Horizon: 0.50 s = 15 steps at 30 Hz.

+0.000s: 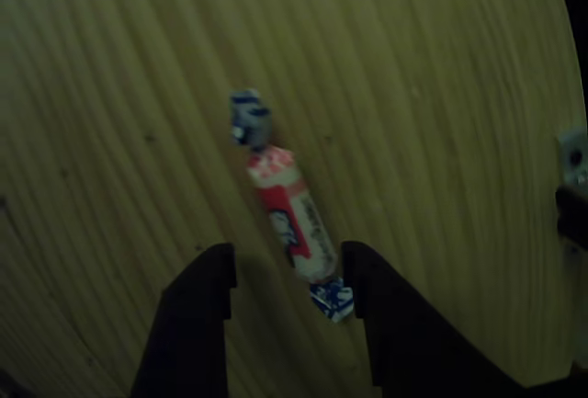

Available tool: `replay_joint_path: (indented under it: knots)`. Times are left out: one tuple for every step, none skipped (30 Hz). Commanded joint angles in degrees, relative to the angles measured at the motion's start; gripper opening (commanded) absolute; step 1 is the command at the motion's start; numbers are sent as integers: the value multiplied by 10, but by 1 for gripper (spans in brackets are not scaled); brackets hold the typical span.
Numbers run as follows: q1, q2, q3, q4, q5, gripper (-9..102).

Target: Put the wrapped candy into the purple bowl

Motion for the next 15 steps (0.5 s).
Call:
replay_joint_path:
  knots:
    - [-4,14,-27,0,-25,22]
    - [-6,14,-25,0,-28,22]
    - [-8,13,-25,-1,-32,22]
    - [-9,11,-25,-1,-37,22]
    - [-9,11,-25,-2,-41,22]
    - [-9,9,-23,-4,-45,22]
    - [-9,7,-23,-6,-47,22]
    - [-8,5,-22,-6,-52,22]
    - [-7,4,-22,-7,-54,21]
    - [-5,2,-20,-9,-57,21]
    - [-4,0,-18,-12,-59,21]
    - [-4,-1,-17,-17,-61,21]
    - [-3,-2,-15,-21,-64,21]
    - [-3,-3,-13,-25,-67,20]
    - [-2,-4,-11,-28,-70,20]
